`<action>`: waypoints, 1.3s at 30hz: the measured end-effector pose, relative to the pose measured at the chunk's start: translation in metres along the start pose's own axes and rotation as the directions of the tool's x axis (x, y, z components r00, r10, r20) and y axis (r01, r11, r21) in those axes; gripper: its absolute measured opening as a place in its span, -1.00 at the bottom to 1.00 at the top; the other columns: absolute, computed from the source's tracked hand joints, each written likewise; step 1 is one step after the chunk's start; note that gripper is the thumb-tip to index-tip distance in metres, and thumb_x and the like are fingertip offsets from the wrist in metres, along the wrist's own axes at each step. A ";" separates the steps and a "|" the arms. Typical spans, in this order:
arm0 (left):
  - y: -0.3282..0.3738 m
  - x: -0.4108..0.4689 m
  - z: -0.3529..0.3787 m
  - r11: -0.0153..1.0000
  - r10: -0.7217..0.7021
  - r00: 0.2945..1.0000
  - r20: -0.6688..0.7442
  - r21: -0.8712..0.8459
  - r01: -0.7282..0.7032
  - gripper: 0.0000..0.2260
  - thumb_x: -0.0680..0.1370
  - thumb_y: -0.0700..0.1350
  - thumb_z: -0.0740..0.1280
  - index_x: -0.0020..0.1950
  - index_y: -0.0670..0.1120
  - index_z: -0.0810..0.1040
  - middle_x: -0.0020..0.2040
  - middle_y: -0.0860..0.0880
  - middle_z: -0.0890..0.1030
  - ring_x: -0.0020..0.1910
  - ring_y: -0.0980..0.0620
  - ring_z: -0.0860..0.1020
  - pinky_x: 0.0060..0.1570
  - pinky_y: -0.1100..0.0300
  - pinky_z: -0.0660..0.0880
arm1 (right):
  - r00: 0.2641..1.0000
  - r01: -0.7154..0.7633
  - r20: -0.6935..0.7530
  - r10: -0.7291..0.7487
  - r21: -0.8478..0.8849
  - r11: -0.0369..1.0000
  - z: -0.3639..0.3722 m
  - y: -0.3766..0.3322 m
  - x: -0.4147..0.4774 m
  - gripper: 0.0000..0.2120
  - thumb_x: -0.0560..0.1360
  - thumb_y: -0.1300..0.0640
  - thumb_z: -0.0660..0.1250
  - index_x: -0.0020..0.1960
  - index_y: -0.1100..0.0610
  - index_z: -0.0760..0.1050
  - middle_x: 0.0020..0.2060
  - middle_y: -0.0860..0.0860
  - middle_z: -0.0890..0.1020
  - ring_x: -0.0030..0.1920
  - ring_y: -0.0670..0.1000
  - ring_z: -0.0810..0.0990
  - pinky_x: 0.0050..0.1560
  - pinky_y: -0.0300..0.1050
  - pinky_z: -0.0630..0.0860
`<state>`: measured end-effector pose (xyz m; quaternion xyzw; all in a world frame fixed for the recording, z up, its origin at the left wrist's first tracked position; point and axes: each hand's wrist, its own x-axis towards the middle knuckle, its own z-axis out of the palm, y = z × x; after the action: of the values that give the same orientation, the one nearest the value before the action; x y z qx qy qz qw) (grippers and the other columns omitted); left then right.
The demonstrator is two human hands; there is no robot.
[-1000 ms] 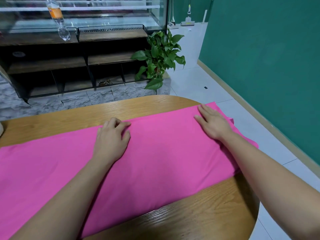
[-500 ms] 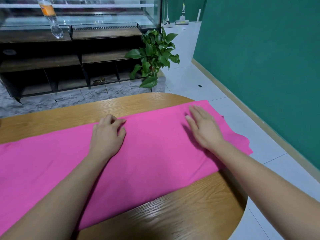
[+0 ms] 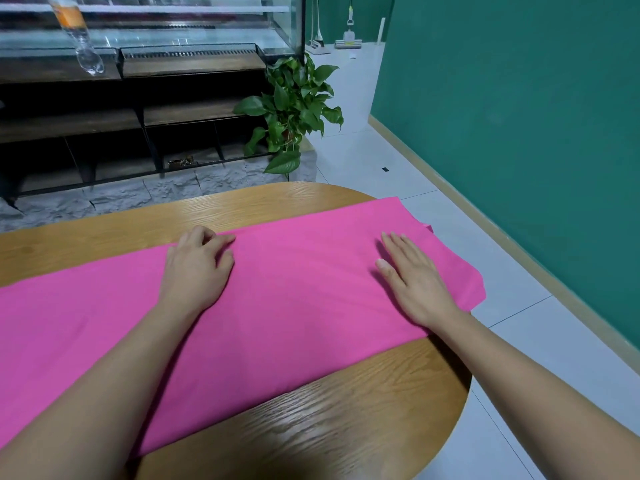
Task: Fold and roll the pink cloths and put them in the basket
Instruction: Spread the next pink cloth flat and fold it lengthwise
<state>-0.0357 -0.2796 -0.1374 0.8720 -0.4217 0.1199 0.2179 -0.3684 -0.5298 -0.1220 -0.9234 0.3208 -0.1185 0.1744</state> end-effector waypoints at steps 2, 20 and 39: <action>0.000 0.000 0.000 1.000 -0.001 1.000 0.004 0.006 0.001 -0.72 0.62 -0.02 0.37 0.33 0.06 0.66 0.04 0.02 0.48 0.08 -0.11 0.46 0.07 -0.11 0.44 | 0.998 -0.034 0.045 0.035 -0.018 0.999 -0.003 0.005 0.004 -0.31 0.67 -0.43 -0.14 0.71 -0.15 0.03 0.70 -0.11 0.09 0.69 -0.11 -0.04 0.68 -0.01 -0.09; 0.002 0.000 -0.003 1.000 -0.001 1.000 0.006 0.018 0.000 -0.71 0.62 -0.02 0.37 0.33 0.06 0.66 0.03 0.03 0.47 0.08 -0.11 0.46 0.08 -0.13 0.44 | 0.978 0.161 0.157 -0.139 -0.135 0.978 0.014 -0.031 -0.020 -0.30 0.67 -0.43 -0.17 0.72 -0.15 -0.02 0.69 -0.17 -0.04 0.68 -0.16 -0.15 0.69 0.00 -0.14; 0.011 -0.004 -0.004 0.994 -0.010 1.000 -0.013 0.111 0.011 -0.69 0.60 -0.06 0.33 0.32 -0.02 0.67 0.04 -0.06 0.52 0.03 -0.14 0.51 0.02 -0.08 0.46 | 0.968 0.221 0.140 -0.208 -0.079 0.972 0.043 -0.131 0.058 -0.38 0.75 -0.19 0.02 0.69 0.13 0.16 0.68 0.08 0.16 0.69 0.05 0.05 0.68 0.04 -0.03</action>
<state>-0.0469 -0.2811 -0.1318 0.8842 -0.4085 0.1472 0.1723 -0.2379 -0.4604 -0.1025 -0.9656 0.2120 -0.0605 0.1375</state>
